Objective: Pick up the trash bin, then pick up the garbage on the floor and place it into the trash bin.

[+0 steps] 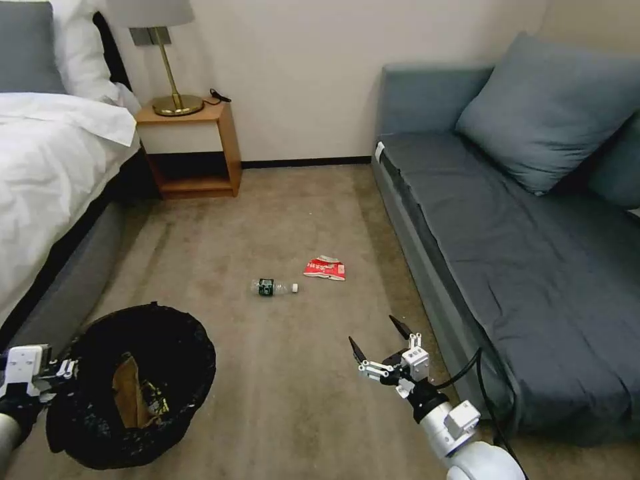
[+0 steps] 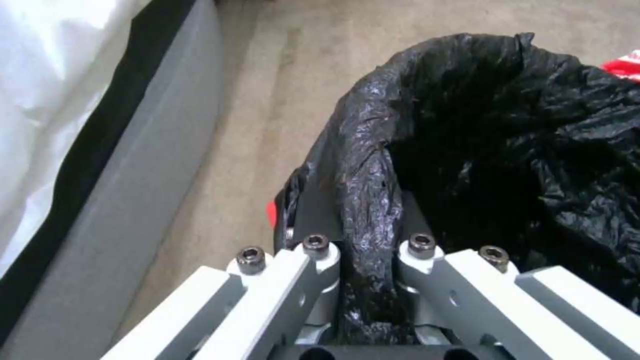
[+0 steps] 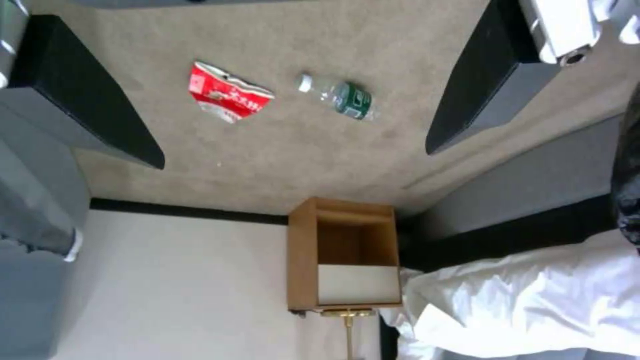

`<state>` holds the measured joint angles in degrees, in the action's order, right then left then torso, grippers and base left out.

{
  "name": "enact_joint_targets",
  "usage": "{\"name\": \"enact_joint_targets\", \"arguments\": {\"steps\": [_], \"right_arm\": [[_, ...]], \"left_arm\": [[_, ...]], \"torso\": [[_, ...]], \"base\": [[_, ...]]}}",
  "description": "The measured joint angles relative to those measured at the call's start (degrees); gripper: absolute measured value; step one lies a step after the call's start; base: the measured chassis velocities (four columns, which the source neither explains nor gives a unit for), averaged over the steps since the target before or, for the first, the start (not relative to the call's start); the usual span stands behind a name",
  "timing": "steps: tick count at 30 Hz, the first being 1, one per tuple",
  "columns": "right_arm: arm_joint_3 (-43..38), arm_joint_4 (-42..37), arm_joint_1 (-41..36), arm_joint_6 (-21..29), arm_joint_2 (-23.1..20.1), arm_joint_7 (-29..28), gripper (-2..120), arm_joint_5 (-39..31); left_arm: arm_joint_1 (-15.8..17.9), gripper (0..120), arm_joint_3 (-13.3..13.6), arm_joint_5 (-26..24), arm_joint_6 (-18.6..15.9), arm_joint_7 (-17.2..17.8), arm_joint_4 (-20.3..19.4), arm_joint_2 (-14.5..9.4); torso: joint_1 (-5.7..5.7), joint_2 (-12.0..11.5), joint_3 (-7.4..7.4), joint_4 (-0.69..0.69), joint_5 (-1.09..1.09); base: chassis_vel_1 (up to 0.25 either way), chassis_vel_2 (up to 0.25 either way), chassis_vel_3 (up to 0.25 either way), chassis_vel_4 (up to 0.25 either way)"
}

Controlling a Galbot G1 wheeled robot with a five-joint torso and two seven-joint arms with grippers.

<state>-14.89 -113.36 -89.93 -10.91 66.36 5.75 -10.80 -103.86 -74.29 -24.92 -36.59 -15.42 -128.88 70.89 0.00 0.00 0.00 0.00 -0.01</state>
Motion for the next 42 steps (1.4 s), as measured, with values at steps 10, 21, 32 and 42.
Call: {"name": "enact_joint_targets", "arguments": {"steps": [10, 21, 32, 42], "right_arm": [[0.61, 0.32, 0.61, 0.54, -0.19, 0.57, 100, 0.08], [0.81, 0.23, 1.14, 1.12, -0.4, 1.37, 100, -0.11], [1.49, 0.59, 2.0, 1.64, -0.28, 1.85, 100, -0.17], [1.74, 0.97, 2.55, 2.14, -0.7, 2.26, 100, -0.15]], "left_arm": [[-0.04, 5, -0.61, -0.1, 0.05, -0.15, 0.12, 0.12], [0.08, 5, -0.6, -0.11, 0.06, -0.27, 0.07, 0.14], [0.13, 5, -0.94, -0.23, 0.1, -0.4, 0.6, -0.16], [0.21, 5, -0.94, -0.26, 0.1, -0.41, 0.63, -0.22]], "torso": [[0.0, 0.0, 0.0, 0.0, 0.0], [0.0, 0.0, 0.0, 0.0, 0.0], [0.0, 0.0, 0.0, 0.0, 0.01], [0.0, 0.0, 0.0, 0.0, 0.01]], "base": [[-0.066, 0.077, 0.072, -0.065], [-0.071, 0.07, 0.059, -0.07], [-0.11, 0.105, 0.108, -0.105], [-0.115, 0.119, 0.123, -0.119]]}}
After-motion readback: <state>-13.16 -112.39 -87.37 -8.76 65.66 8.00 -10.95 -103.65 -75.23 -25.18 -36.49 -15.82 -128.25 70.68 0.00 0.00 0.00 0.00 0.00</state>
